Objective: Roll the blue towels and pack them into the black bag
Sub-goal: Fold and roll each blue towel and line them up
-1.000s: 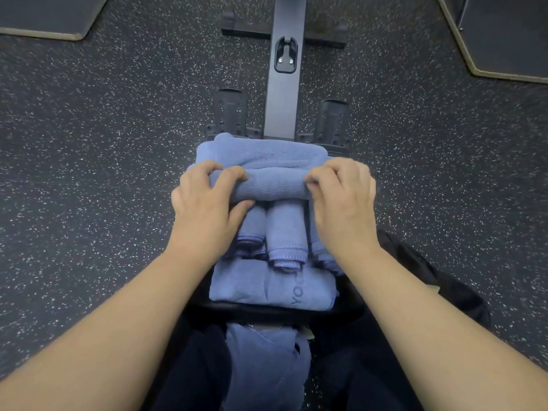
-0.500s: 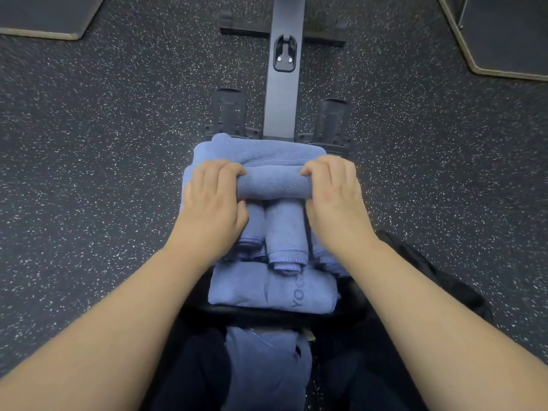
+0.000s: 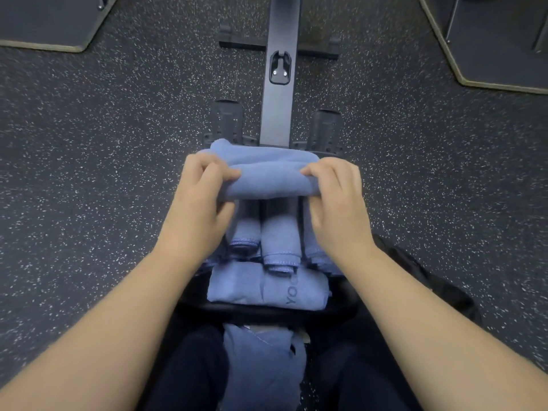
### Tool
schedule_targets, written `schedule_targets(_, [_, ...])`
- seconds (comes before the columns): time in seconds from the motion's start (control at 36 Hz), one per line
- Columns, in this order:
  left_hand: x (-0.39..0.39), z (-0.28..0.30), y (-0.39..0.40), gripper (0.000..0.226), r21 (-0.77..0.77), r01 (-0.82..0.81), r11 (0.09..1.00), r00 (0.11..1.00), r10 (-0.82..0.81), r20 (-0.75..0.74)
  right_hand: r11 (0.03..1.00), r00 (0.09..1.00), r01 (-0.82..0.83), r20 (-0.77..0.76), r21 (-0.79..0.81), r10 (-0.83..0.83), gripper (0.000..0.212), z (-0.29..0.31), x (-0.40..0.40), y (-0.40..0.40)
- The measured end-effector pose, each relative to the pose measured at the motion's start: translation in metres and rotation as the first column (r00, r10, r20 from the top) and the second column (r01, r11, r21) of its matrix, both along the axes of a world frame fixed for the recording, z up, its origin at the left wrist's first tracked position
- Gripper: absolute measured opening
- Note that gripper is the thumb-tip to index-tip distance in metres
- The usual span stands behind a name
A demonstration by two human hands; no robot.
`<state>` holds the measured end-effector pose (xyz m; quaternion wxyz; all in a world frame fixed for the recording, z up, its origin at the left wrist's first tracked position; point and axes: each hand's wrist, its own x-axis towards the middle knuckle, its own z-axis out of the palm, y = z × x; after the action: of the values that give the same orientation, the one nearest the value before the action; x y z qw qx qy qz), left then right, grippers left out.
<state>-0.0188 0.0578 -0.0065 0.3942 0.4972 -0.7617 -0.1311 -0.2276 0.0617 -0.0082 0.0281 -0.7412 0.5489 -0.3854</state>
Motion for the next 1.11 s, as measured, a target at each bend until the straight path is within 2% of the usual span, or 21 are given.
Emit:
schedule_targets(0.17, [0.005,0.005,0.017,0.046,-0.002,0.021,1.000,1.000,-0.021,-0.016,0.996,0.996,-0.086,0.002,-0.035,0.086,0.035,0.009,-0.008,0.016])
schedule_targets(0.36, [0.016,-0.003,0.038,0.058,0.150,0.070,0.986,0.995,-0.080,0.063,0.985,0.985,-0.160,-0.056,0.070,0.165,0.033,0.007,-0.016,0.041])
schedule_targets(0.5, [0.017,-0.006,0.048,0.048,0.264,0.077,0.961,0.987,-0.111,0.115,0.970,0.980,-0.164,-0.083,0.181,0.181,0.033,0.006,-0.017,0.060])
schedule_targets(0.67, [0.016,-0.005,0.056,0.041,0.348,0.069,0.935,0.985,-0.118,0.124,0.967,0.979,-0.132,-0.124,0.218,0.161,0.023,0.002,-0.017,0.070])
schedule_targets(0.75, [0.018,-0.006,0.058,0.038,0.384,0.061,0.921,0.982,-0.126,0.144,0.952,0.980,-0.100,-0.135,0.288,0.144,0.029,0.004,-0.018,0.073])
schedule_targets(0.92, [0.021,-0.008,0.056,0.031,0.361,0.062,0.930,0.973,-0.137,0.187,0.893,0.986,-0.056,-0.116,0.446,0.120,0.028,0.011,-0.021,0.075])
schedule_targets(1.03, [0.023,-0.013,0.053,0.027,0.292,0.029,0.956,0.960,-0.108,0.258,0.885,0.989,-0.088,-0.065,0.457,0.133,0.028,0.008,-0.025,0.071])
schedule_targets(1.11, [0.020,-0.013,0.052,0.043,0.302,-0.032,0.953,0.953,-0.062,0.296,0.889,0.987,-0.097,-0.075,0.447,0.145,0.028,0.006,-0.026,0.067])
